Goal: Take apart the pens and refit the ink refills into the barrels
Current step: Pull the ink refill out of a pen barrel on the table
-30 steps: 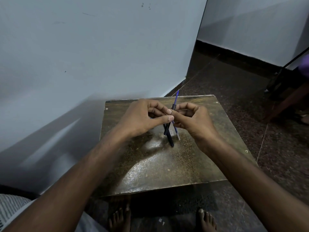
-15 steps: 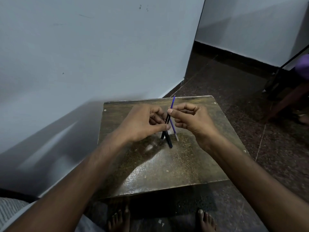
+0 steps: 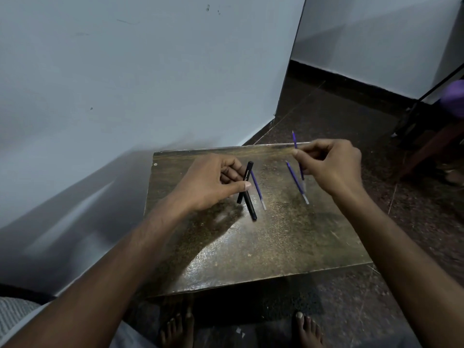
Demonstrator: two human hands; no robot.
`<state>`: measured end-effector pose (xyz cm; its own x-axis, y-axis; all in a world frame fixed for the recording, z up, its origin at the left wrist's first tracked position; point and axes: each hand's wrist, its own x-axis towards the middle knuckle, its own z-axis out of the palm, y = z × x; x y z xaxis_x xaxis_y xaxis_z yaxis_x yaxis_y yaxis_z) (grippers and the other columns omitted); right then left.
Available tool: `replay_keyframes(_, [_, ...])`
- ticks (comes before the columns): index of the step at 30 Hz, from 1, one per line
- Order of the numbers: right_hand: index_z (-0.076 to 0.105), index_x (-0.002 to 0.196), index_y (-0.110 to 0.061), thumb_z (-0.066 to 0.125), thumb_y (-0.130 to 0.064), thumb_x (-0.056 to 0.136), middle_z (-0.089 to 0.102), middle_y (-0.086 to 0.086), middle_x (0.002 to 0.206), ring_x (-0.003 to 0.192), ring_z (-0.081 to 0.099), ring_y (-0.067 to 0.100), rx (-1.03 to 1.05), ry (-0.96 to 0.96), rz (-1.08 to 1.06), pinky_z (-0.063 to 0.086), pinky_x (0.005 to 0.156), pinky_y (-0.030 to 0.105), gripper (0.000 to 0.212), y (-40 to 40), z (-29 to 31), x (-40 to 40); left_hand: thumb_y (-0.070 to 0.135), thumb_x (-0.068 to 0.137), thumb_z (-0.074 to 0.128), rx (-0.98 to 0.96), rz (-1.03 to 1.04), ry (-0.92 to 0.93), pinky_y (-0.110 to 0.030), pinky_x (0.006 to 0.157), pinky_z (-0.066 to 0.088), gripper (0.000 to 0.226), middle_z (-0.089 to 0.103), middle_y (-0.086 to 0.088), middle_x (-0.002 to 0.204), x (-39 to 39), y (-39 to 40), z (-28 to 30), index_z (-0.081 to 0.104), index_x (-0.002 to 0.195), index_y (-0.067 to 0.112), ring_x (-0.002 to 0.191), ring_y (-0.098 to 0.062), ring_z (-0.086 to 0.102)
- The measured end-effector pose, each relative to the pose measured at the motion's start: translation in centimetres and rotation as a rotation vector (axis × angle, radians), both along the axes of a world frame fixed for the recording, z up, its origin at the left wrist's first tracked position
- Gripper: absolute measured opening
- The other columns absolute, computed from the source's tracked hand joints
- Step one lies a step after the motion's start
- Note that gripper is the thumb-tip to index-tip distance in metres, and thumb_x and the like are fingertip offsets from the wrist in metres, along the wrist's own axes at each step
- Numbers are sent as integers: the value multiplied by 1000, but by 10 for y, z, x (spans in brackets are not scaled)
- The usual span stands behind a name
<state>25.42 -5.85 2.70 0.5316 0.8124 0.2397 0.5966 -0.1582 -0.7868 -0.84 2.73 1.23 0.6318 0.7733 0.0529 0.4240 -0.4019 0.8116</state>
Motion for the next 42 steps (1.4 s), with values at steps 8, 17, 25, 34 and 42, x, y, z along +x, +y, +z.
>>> replay_keyframes(8, [87, 85, -19, 91, -30, 88, 67, -14, 60, 61, 63, -6, -219, -216, -85, 43, 61, 9, 12, 11, -21, 27, 37, 87, 90, -11, 32, -2, -19, 77, 64, 17, 82, 19, 87, 1, -1, 0, 79, 100, 35, 79, 5, 78])
replay_keyframes(17, [87, 83, -19, 91, -27, 88, 78, -4, 70, 68, 72, 3, -382, -199, -44, 50, 60, 17, 11, 17, -27, 31, 38, 86, 91, -39, 56, -17, -37, 84, 69, 21, 83, 11, 91, 1, -1, 1, 81, 104, 31, 82, -3, 80])
replay_keyframes(25, [85, 92, -15, 83, -24, 95, 79, -1, 80, 75, 74, 9, -272, -287, -25, 61, 73, 26, 10, 13, -15, 9, 39, 86, 92, -41, 92, -26, -38, 81, 70, 19, 83, 13, 87, 0, 3, -3, 81, 100, 32, 79, -2, 79])
replay_keyframes(34, [70, 62, -21, 85, -24, 91, 67, -9, 57, 54, 57, -4, -405, -289, 148, 40, 42, 5, 33, 28, -33, -57, 40, 87, 90, -30, 195, -40, -29, 67, 70, 16, 81, 23, 82, -2, 7, -8, 80, 94, 30, 71, -2, 80])
replay_keyframes(42, [73, 66, -12, 80, -22, 93, 76, 5, 68, 69, 74, 20, -432, -355, 141, 63, 61, 35, 29, 35, -31, -66, 38, 88, 90, -25, 215, -46, -26, 64, 69, 16, 83, 14, 81, -3, 9, -5, 81, 96, 28, 68, -3, 80])
